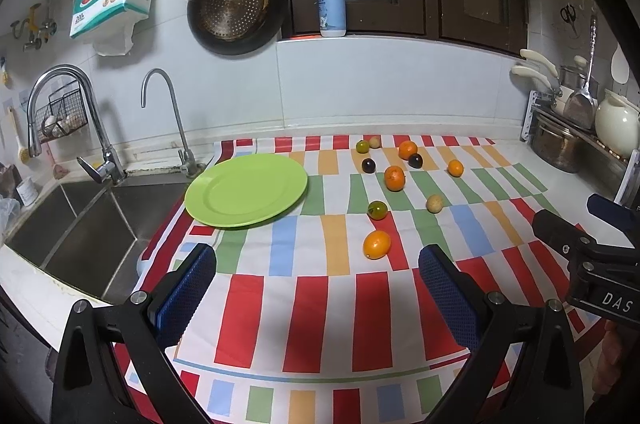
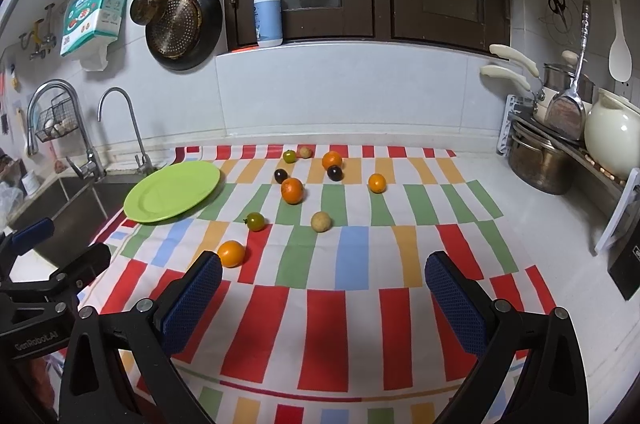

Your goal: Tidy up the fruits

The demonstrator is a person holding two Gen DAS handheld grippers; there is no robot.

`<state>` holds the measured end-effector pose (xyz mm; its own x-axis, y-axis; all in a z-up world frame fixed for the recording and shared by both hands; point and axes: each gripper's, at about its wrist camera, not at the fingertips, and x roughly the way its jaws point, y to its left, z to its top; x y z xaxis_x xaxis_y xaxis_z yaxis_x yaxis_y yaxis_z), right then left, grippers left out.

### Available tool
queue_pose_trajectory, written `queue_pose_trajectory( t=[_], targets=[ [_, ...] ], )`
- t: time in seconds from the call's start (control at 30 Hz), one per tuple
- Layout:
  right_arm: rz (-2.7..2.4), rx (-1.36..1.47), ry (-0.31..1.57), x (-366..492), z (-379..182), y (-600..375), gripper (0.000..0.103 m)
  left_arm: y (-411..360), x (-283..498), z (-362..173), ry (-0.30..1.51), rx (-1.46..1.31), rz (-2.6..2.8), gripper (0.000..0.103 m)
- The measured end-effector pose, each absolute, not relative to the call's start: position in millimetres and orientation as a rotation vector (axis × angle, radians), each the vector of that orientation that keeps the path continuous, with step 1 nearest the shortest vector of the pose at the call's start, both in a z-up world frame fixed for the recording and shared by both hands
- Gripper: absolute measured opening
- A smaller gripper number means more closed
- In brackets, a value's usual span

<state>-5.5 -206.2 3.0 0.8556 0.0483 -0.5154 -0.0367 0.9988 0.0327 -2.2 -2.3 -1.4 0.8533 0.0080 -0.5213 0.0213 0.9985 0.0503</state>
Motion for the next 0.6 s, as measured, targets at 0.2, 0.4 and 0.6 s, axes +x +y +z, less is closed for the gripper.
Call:
queue_pose_trajectory(
  t=[0.2,0.4,0.6],
  targets=[
    [0.054,0.021,0.539,-6.7,5.0,-203.8,0.103,-2.4,-2.7,-1.6,0.548,0.056,-0.007,0.103],
    [0.058,0.023,0.537,-6.8,5.1,-201.3,0.103,-3.7,-3.6,-0.8,0.544,0.056,-0.011,0.103],
    [0.059,0.024,0.538,-7.2,4.2,-200.2,0.103,-4.5,-4.7,-1.0,0.546,0.056,-0.012,0.103]
  ],
)
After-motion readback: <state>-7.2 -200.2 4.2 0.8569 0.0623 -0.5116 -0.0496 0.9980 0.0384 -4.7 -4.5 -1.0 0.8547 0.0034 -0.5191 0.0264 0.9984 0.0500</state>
